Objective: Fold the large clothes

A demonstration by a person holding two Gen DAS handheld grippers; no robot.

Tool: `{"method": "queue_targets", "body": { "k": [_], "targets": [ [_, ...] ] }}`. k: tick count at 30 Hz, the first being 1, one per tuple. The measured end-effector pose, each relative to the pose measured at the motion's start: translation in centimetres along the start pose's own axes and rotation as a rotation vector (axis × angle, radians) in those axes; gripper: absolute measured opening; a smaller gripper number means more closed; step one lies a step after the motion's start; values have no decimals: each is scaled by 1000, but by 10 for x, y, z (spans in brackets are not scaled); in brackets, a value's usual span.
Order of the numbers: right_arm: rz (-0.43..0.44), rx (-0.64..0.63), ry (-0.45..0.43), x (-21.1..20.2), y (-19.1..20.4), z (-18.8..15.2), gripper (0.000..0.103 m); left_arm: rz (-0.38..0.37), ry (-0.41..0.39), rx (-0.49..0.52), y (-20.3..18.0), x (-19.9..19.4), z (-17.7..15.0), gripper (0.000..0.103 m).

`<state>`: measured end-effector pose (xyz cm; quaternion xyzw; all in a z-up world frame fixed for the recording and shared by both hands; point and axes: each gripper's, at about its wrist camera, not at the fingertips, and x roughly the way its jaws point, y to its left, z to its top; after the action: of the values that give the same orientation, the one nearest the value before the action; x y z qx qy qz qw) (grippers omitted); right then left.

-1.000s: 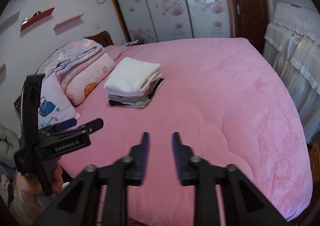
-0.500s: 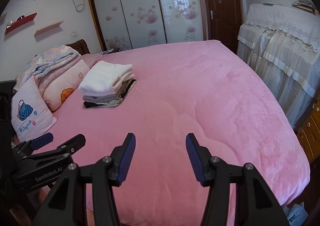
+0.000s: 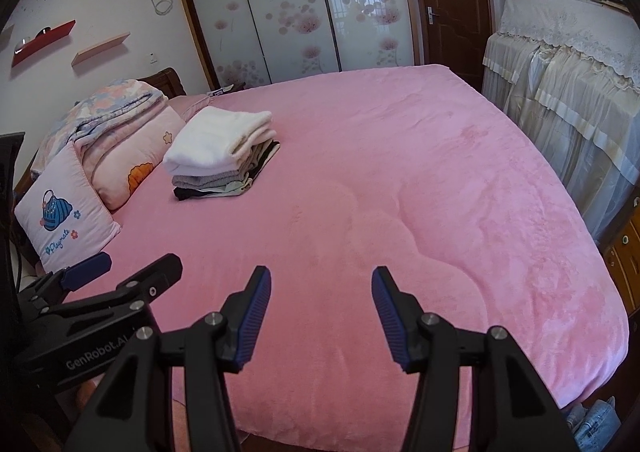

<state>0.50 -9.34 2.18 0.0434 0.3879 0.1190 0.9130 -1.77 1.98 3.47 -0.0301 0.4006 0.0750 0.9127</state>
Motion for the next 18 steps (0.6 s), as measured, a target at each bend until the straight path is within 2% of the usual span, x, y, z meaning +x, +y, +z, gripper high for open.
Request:
{"method": "queue_targets", "body": {
  "k": [18],
  "targets": [
    [7, 19, 4, 2, -5, 1, 53, 14, 15, -2, -3, 2, -1, 95]
  ]
}}
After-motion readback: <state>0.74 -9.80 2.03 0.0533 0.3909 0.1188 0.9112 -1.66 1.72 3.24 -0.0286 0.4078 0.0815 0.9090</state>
